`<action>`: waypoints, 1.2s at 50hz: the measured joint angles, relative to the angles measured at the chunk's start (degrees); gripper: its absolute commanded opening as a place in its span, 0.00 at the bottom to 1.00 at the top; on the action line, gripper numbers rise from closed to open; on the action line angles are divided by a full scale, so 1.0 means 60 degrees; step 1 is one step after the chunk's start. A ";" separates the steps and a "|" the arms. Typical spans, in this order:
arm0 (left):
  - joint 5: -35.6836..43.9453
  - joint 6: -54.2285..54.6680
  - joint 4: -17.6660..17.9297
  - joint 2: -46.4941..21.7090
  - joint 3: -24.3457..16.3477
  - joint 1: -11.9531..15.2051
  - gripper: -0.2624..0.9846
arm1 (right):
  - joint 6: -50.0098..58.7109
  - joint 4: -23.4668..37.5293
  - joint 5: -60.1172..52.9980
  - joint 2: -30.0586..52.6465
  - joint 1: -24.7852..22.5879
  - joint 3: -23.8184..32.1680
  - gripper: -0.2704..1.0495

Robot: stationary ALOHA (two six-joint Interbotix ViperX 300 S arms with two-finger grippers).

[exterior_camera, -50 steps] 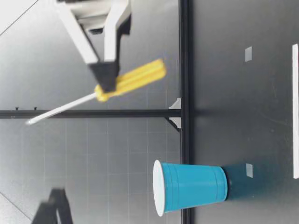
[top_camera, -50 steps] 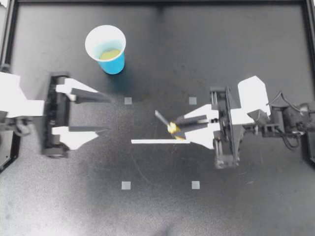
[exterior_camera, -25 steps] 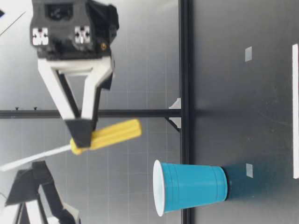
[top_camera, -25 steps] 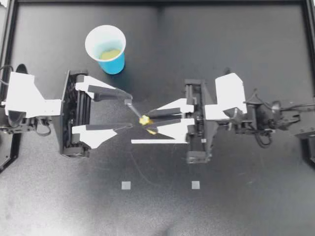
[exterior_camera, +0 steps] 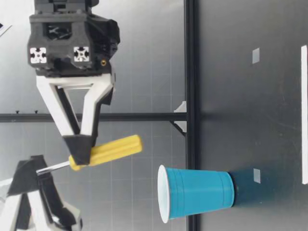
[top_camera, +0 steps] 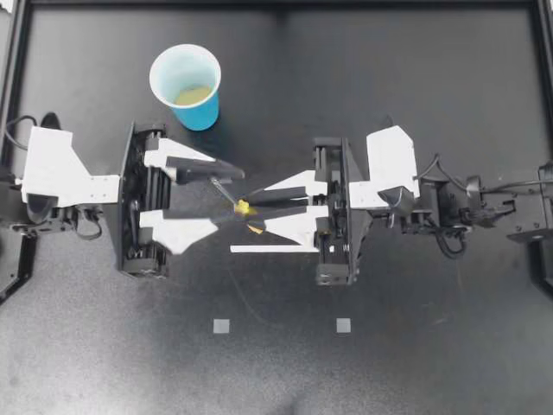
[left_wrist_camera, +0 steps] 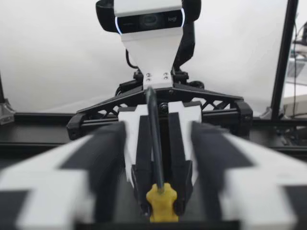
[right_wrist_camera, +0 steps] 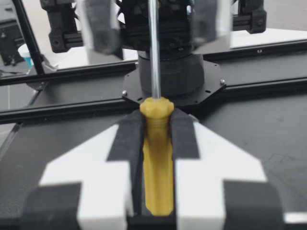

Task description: Pick up the screwdriver with the right arm, hand it over to the left arm then place it into the cup.

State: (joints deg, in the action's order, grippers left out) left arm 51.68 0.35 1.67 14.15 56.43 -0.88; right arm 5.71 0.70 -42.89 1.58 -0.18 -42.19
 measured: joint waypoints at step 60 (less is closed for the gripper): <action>0.0000 -0.1201 0.0879 0.0864 0.1011 0.1436 0.23 | 0.0044 -0.0337 -0.0015 -0.1494 0.0146 -0.0820 0.74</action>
State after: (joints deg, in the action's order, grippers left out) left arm 51.68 -6.86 6.94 19.34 62.49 7.73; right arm 5.98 -1.32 -42.98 -7.38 0.70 -47.11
